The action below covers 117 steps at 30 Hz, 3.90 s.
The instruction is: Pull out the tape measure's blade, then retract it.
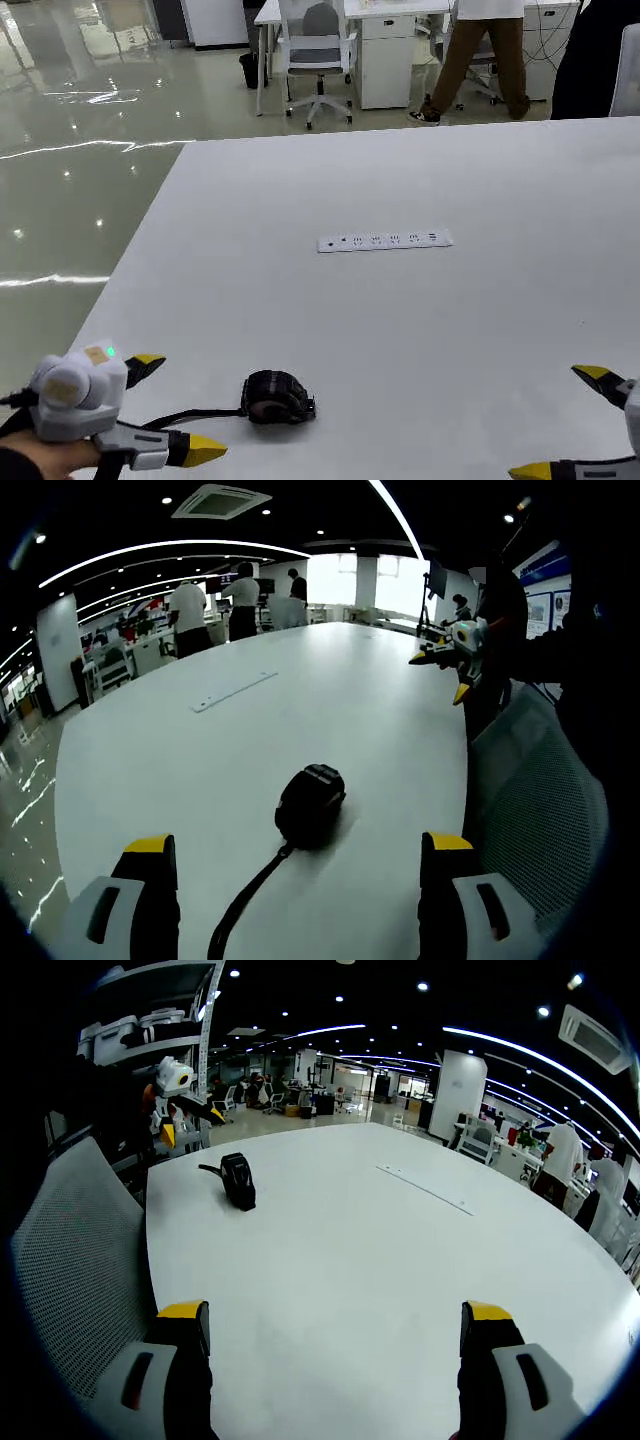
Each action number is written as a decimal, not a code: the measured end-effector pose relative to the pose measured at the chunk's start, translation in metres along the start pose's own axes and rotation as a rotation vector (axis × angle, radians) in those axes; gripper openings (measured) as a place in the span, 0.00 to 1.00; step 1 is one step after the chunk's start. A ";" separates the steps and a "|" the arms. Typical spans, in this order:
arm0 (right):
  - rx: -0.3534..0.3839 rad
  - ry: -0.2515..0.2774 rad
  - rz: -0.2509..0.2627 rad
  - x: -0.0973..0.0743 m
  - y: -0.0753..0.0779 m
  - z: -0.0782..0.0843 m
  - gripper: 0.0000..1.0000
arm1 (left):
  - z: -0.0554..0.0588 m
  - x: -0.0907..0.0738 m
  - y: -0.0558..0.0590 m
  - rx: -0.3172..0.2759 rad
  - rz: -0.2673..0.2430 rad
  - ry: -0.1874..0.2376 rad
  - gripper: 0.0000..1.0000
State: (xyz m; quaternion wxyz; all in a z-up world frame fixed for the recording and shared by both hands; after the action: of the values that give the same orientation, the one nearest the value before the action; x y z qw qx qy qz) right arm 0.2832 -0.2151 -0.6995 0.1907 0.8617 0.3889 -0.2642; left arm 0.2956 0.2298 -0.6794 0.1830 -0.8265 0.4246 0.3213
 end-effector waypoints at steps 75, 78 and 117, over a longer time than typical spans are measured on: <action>-0.419 -0.205 -0.559 0.242 -0.115 -0.092 0.08 | -0.026 0.122 -0.001 0.451 0.241 -0.454 0.31; -0.410 -0.207 -0.563 0.241 -0.114 -0.091 0.08 | -0.026 0.122 0.000 0.452 0.241 -0.455 0.31; -0.351 -0.210 -0.528 0.233 -0.104 -0.082 0.10 | -0.023 0.119 -0.003 0.389 0.235 -0.409 0.31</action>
State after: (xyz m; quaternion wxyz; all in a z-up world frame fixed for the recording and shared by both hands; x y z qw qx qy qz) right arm 0.3579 0.0261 -0.7884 0.3005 0.6531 0.6166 -0.3209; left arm 0.3582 0.1484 -0.7440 0.3812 -0.6393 0.5252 0.4125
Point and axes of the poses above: the centre of the closed fingertips' face, and the gripper's own axes: x roughly forward along the fingers, y roughly to its right, z roughly out of its underside, the point moved 7 cm from there along -x, roughly backward along the fingers, and after that the axes turned 4 degrees about -y, right-handed, at the moved point
